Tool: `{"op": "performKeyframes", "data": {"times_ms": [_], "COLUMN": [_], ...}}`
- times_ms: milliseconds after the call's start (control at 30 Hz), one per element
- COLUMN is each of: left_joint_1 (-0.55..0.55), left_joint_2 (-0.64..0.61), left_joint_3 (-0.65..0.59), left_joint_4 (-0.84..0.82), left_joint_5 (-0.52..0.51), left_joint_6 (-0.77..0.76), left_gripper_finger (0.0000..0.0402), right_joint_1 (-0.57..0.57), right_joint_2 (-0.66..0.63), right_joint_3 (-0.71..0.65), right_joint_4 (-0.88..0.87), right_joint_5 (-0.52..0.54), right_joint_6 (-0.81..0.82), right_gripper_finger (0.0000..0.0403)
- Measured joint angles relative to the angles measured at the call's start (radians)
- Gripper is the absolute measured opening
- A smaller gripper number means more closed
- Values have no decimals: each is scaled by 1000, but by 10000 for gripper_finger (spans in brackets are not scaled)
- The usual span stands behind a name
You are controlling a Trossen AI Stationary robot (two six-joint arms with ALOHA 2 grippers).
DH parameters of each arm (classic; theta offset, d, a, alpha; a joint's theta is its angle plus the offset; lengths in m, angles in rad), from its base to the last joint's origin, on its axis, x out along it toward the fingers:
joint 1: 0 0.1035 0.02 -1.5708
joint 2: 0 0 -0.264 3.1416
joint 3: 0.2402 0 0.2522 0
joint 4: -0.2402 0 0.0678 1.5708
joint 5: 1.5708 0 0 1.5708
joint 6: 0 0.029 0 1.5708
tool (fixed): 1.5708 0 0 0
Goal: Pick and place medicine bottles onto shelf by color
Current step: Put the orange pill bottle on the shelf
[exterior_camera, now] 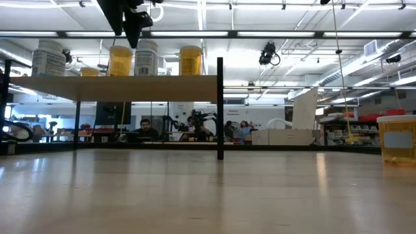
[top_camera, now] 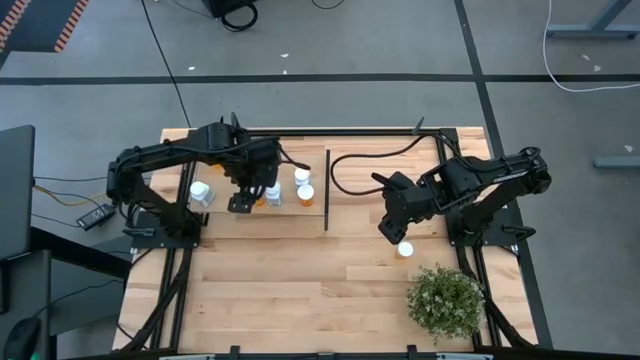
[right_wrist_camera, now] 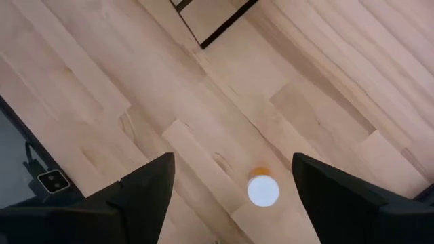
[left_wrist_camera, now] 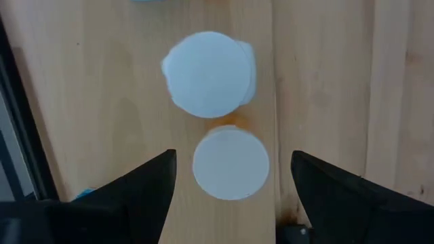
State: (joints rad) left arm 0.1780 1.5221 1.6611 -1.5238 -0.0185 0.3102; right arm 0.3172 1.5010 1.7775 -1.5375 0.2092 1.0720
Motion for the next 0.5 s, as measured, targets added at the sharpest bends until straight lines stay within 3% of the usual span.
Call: {"op": "performKeyframes", "data": {"times_ms": [500], "left_joint_1": [25], "left_joint_2": [47], "left_joint_3": [0], "left_joint_4": [-26], "left_joint_5": [5], "left_joint_6": [26], "left_gripper_finger": [296], "right_joint_1": [0], "right_joint_2": [0], "right_joint_3": [0], "right_joint_4": [3], "right_joint_5": [20], "right_joint_6": [-22], "right_gripper_finger": [303]}}
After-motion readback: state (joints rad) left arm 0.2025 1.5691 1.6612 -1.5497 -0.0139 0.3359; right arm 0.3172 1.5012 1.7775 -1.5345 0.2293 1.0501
